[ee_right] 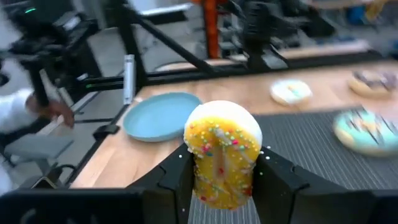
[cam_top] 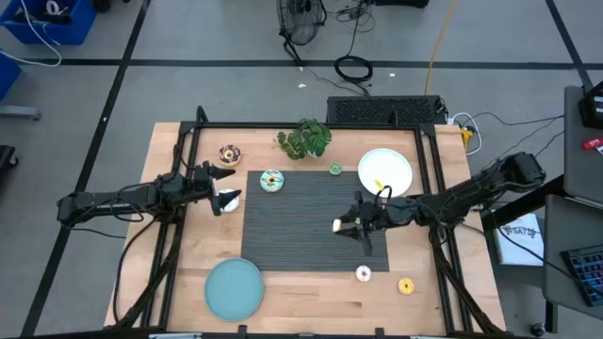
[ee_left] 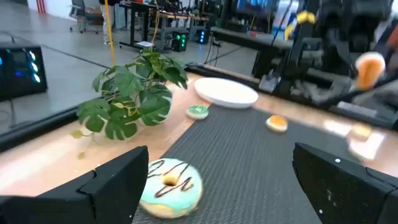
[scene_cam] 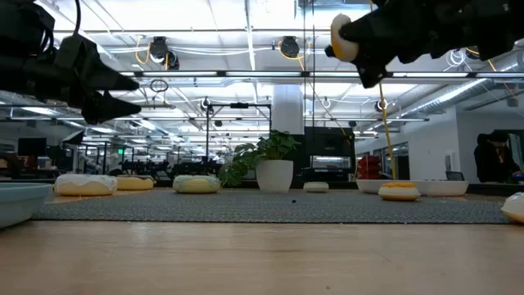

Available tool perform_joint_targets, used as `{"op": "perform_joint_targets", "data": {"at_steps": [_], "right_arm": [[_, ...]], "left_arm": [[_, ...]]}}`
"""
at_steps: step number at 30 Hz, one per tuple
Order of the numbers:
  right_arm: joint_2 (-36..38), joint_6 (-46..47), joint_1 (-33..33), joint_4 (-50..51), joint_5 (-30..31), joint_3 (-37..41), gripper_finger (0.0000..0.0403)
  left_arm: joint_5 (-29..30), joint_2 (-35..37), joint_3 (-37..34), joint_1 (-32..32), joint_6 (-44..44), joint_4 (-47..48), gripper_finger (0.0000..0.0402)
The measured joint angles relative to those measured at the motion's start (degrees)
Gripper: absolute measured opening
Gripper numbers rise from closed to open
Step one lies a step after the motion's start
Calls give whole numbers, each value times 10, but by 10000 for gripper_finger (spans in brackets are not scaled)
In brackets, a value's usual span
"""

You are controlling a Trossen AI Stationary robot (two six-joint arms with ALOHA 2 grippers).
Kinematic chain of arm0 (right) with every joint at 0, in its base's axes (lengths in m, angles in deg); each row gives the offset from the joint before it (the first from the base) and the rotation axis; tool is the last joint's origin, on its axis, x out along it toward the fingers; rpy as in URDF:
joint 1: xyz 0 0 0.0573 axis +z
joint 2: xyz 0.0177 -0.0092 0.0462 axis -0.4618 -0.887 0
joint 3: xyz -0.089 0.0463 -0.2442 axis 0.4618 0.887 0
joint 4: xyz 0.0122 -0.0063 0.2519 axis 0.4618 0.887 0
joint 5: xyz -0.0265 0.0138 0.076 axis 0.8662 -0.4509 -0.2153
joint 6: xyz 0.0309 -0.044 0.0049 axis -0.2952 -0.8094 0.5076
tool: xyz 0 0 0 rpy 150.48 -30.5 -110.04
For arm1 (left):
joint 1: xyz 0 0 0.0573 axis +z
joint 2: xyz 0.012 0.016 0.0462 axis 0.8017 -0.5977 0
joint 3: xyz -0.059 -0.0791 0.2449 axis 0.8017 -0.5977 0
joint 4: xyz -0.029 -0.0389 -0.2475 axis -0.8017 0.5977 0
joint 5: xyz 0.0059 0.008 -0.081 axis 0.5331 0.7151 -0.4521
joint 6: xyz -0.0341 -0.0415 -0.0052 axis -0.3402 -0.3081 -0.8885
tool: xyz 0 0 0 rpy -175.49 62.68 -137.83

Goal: Pick & Place donuts
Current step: Put the top small yellow donut on the blue plate

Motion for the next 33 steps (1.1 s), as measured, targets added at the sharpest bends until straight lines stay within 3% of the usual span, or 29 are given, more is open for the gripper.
{"op": "perform_joint_targets", "data": {"at_steps": [4, 8, 13, 16, 19, 25, 30, 33], "right_arm": [[-50, -43, 0, -81, -41, 0, 125], [-81, -64, 0, -97, -73, 0, 125], [-95, -95, 0, -95, -72, 0, 125], [-91, -95, 0, -74, -42, 0, 125], [-79, -93, 0, 32, 0, -23, 125], [-84, -83, 0, 358, 71, -160, 125], [-87, -78, 0, 461, 94, -229, 125], [-87, -68, -1, 504, 101, -252, 125]], "left_arm": [[0, 0, 0, 0, -32, -14, 392], [0, 0, 0, 0, -32, -13, 392], [0, 0, 0, 0, -35, -21, 392], [3, -2, 0, 0, -48, -47, 392], [-16, -4, 0, 0, -66, -50, 392], [-67, -32, 0, -1, -73, -59, 392], [-85, -109, 0, -16, -43, -94, 392], [-58, -182, 0, -44, -2, -149, 392]]}}
